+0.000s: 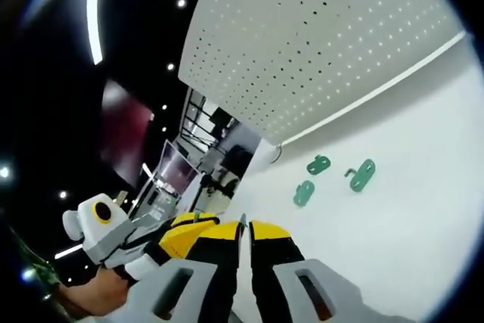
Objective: Insert the hook assembly into the mounting plate slot until the hook locks in place.
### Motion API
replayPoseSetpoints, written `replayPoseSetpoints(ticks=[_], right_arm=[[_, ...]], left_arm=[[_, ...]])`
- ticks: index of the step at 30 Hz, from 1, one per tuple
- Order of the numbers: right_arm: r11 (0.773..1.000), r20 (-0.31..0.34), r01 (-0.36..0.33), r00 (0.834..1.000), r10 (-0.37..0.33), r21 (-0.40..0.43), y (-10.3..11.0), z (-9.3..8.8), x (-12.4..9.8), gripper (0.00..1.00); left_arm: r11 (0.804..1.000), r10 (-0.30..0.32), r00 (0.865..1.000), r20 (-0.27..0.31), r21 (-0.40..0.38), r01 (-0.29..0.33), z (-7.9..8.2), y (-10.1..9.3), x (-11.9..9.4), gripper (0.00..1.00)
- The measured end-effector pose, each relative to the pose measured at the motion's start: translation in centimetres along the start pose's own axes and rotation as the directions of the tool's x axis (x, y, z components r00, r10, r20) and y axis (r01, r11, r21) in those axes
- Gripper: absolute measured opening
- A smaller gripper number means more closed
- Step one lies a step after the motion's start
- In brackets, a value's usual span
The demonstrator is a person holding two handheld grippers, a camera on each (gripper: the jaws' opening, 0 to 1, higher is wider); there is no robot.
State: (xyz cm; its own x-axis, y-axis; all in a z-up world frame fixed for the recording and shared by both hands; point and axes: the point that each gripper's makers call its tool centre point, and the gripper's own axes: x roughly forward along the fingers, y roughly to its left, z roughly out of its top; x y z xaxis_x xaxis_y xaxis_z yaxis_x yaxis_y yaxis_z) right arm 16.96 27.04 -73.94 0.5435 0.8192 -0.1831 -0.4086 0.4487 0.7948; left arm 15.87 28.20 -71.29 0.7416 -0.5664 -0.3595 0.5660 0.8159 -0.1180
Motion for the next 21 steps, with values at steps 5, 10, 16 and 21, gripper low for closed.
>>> replayPoseSetpoints(ticks=[5,10,16,21], right_arm=[[1.000,-0.009,-0.001,1.000,0.001,0.000,-0.1,-0.2,0.0,0.02],[1.000,0.019,-0.001,1.000,0.001,-0.026,0.2,0.4,-0.2,0.01],[0.997,0.060,-0.004,0.998,0.008,-0.078,0.7,1.2,-0.3,0.00],[0.982,0.081,0.013,0.997,0.002,-0.187,1.1,1.8,-0.4,0.00]], left_arm=[[1.000,-0.001,1.000,-0.005,0.007,0.001,-0.2,0.0,0.0,0.03],[1.000,0.000,1.000,0.002,0.005,0.000,-0.1,0.0,0.0,0.03],[1.000,0.008,1.000,0.009,-0.007,-0.008,0.1,0.2,0.0,0.03],[1.000,0.012,1.000,0.015,-0.002,-0.012,0.3,0.3,0.0,0.03]])
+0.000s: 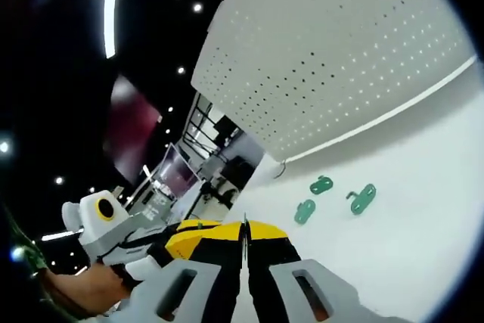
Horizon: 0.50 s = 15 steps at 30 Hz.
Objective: Insert the hook assembly into the mounting plate slot until the hook locks in place.
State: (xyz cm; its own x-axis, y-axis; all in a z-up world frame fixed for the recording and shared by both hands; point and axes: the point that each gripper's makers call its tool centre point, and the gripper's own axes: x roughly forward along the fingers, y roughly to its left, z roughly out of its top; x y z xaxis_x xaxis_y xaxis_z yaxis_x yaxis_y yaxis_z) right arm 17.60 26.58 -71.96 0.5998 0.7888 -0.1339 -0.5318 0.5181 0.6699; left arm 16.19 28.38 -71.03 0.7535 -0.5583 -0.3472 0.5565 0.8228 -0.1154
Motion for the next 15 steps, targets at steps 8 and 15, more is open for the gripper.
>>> replayPoseSetpoints(ticks=[8,15], right_arm=[[0.998,0.000,0.009,1.000,-0.009,-0.058,0.11,0.17,0.14,0.00],[0.997,-0.002,0.011,1.000,-0.011,-0.079,0.24,0.19,0.09,0.00]], left_arm=[[1.000,0.002,1.000,-0.006,0.007,-0.002,0.01,0.13,-0.02,0.04],[0.999,0.015,1.000,-0.023,0.044,-0.014,-0.25,-0.06,0.23,0.07]])
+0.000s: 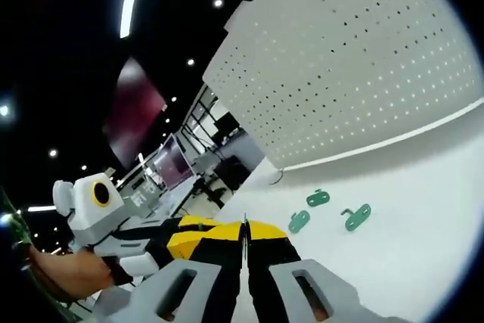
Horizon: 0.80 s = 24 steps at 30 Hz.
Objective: Insert the hook assembly into the mounting plate slot until the hook locks in place.
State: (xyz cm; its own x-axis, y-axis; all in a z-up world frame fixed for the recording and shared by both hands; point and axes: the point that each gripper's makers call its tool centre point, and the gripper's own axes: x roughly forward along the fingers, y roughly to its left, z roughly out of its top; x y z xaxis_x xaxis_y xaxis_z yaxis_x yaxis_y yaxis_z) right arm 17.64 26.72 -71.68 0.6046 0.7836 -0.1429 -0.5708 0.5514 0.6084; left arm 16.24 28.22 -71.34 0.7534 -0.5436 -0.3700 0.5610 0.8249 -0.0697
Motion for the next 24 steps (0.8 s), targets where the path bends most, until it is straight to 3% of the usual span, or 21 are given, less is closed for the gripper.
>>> replayPoseSetpoints(ticks=[24], right_arm=[[0.993,-0.013,-0.003,1.000,0.002,-0.114,0.75,0.05,0.02,0.00]], left_arm=[[1.000,0.003,1.000,-0.030,0.009,-0.002,-0.45,0.03,0.14,0.04]])
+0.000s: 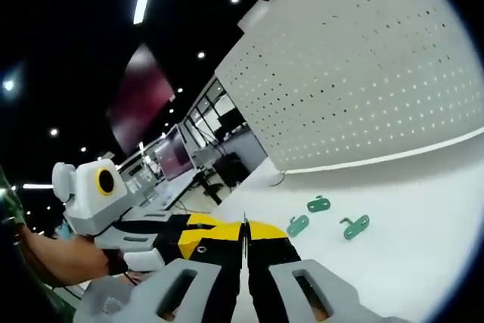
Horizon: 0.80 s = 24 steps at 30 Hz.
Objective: Insert the hook assembly into the mounting plate slot until the hook locks in place.
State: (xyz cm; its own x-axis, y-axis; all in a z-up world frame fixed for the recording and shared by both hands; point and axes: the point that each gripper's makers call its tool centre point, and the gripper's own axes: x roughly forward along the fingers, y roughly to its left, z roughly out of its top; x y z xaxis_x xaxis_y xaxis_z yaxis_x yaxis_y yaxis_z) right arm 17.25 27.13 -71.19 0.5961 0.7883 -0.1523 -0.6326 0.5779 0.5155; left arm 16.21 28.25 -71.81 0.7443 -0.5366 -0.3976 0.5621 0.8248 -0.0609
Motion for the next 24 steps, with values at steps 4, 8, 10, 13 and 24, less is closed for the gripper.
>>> replayPoseSetpoints(ticks=[4,8,10,13,24], right_arm=[[1.000,-0.001,-0.001,1.000,0.001,-0.010,0.11,0.07,-0.02,0.00],[1.000,0.002,0.000,1.000,0.000,-0.009,0.03,0.12,-0.06,0.00],[1.000,0.008,-0.001,1.000,0.001,-0.008,0.04,0.29,-0.10,0.00],[1.000,0.010,-0.001,1.000,0.002,-0.011,0.04,0.40,-0.13,0.01],[0.998,0.007,0.019,1.000,-0.018,-0.062,0.11,0.61,-0.34,0.06]], left_arm=[[1.000,0.003,1.000,0.006,0.004,-0.003,0.01,0.02,-0.04,0.04],[1.000,0.004,1.000,0.010,0.006,-0.004,0.13,0.00,-0.02,0.03],[1.000,0.005,1.000,0.017,0.010,-0.005,0.27,0.00,-0.02,0.03],[1.000,0.008,1.000,0.021,0.010,-0.008,0.36,-0.01,0.00,0.03],[1.000,0.021,0.999,0.041,-0.006,-0.021,0.62,0.22,-0.22,0.03]])
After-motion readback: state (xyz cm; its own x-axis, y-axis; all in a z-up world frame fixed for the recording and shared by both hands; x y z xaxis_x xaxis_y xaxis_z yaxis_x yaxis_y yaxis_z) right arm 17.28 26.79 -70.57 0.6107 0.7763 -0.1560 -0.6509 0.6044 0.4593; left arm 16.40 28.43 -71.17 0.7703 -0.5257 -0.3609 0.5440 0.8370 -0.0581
